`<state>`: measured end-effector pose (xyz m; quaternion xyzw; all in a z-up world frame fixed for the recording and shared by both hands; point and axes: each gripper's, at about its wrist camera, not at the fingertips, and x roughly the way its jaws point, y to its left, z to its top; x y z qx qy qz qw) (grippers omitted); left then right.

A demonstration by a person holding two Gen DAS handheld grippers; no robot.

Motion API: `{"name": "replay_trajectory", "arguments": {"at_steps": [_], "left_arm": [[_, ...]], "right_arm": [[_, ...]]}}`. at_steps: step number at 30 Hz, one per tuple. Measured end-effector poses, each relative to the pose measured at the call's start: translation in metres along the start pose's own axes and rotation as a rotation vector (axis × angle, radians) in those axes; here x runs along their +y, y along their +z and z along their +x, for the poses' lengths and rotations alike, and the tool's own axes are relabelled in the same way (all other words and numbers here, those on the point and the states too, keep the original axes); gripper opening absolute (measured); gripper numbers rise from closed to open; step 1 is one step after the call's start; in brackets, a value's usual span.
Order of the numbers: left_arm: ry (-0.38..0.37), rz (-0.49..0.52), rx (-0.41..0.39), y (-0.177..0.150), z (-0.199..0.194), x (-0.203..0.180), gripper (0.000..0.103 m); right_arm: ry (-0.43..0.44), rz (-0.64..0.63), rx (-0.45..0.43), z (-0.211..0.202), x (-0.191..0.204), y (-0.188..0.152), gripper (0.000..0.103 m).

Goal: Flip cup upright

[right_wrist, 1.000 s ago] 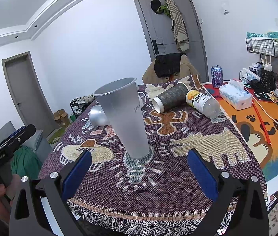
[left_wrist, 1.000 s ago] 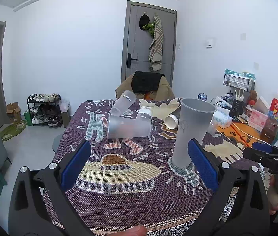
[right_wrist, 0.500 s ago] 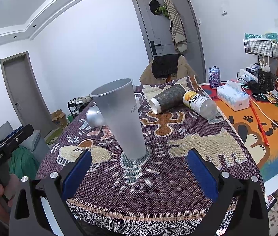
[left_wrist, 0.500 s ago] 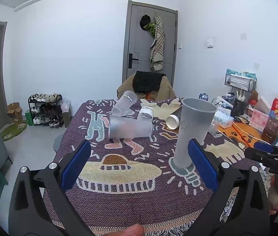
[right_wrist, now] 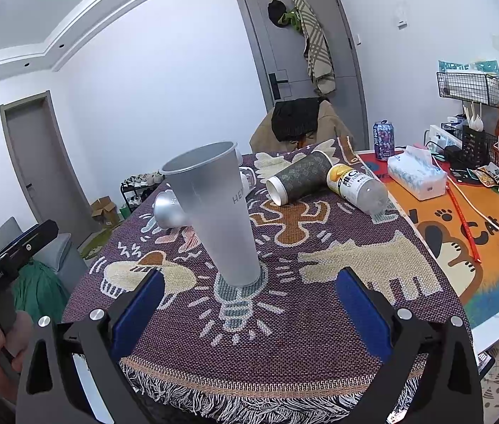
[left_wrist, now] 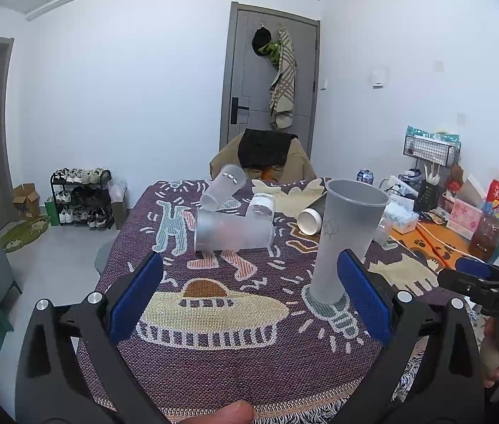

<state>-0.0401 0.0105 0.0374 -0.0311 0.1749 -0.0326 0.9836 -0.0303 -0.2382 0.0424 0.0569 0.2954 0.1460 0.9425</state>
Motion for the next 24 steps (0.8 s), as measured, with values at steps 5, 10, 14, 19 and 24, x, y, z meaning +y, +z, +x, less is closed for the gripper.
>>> {"name": "replay_trajectory", "arguments": {"at_steps": [5, 10, 14, 19, 24], "left_arm": [[-0.002, 0.001, -0.001, 0.002, 0.0, -0.001, 0.098], [-0.005, 0.001, 0.0, 0.001, 0.002, -0.002, 0.098], [0.0, 0.005, -0.005, 0.0, 0.003, -0.002, 0.098], [0.0, -0.02, 0.014, -0.004, 0.008, 0.002, 0.098], [0.004, -0.057, 0.033, -0.012, 0.018, 0.014, 0.098]], "right_arm": [[-0.002, 0.002, 0.003, 0.001, -0.001, 0.0, 0.096], [-0.003, 0.004, 0.007, 0.002, -0.003, 0.0, 0.096], [-0.001, 0.004, 0.014, 0.005, -0.004, -0.002, 0.096], [0.006, 0.011, 0.034, 0.013, -0.007, -0.006, 0.096], [0.028, 0.02, 0.078, 0.033, -0.009, -0.006, 0.096]]}}
